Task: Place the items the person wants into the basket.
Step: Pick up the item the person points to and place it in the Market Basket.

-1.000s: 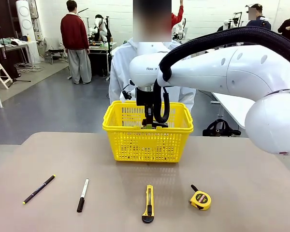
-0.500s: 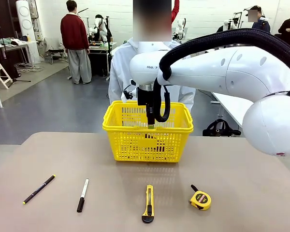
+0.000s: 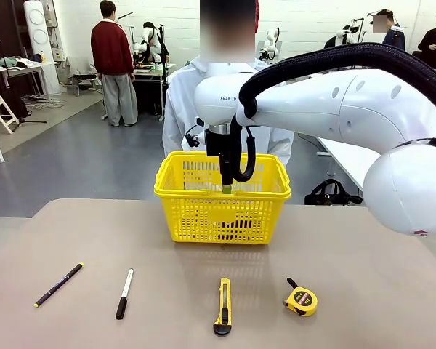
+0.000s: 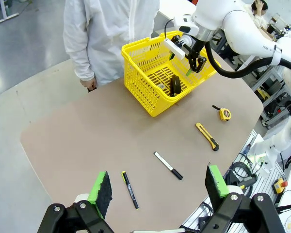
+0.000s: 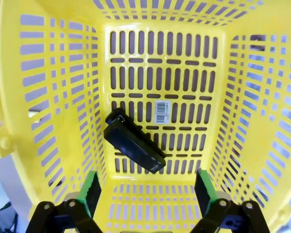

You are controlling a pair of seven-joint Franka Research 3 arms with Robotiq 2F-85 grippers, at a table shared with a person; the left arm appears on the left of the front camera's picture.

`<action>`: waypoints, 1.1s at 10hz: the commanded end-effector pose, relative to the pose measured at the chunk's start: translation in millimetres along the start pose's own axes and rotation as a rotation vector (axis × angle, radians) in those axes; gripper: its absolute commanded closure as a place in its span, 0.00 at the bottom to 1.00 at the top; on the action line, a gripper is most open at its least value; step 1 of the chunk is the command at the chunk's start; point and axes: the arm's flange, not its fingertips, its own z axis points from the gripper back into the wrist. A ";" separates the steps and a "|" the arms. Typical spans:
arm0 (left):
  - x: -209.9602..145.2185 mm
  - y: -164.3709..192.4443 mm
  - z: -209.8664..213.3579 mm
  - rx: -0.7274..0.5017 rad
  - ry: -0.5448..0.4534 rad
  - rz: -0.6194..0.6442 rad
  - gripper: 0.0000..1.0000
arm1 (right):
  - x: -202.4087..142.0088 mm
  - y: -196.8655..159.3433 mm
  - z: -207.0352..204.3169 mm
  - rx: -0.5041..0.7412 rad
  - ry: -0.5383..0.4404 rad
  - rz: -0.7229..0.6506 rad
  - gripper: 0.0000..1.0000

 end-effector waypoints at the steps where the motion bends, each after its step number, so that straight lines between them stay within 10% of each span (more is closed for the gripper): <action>1: -0.5 0.4 1.2 -0.015 -0.012 -0.014 0.00 | -3.1 15.3 45.3 -0.031 0.025 -0.165 0.00; 6: -0.5 0.4 1.2 -0.015 -0.012 -0.014 0.00 | -217.8 181.4 218.1 -0.156 -0.191 -0.886 0.00; 11: -0.5 0.4 1.2 -0.015 -0.012 -0.014 0.00 | -388.1 287.0 199.8 -0.128 -0.520 -1.262 0.00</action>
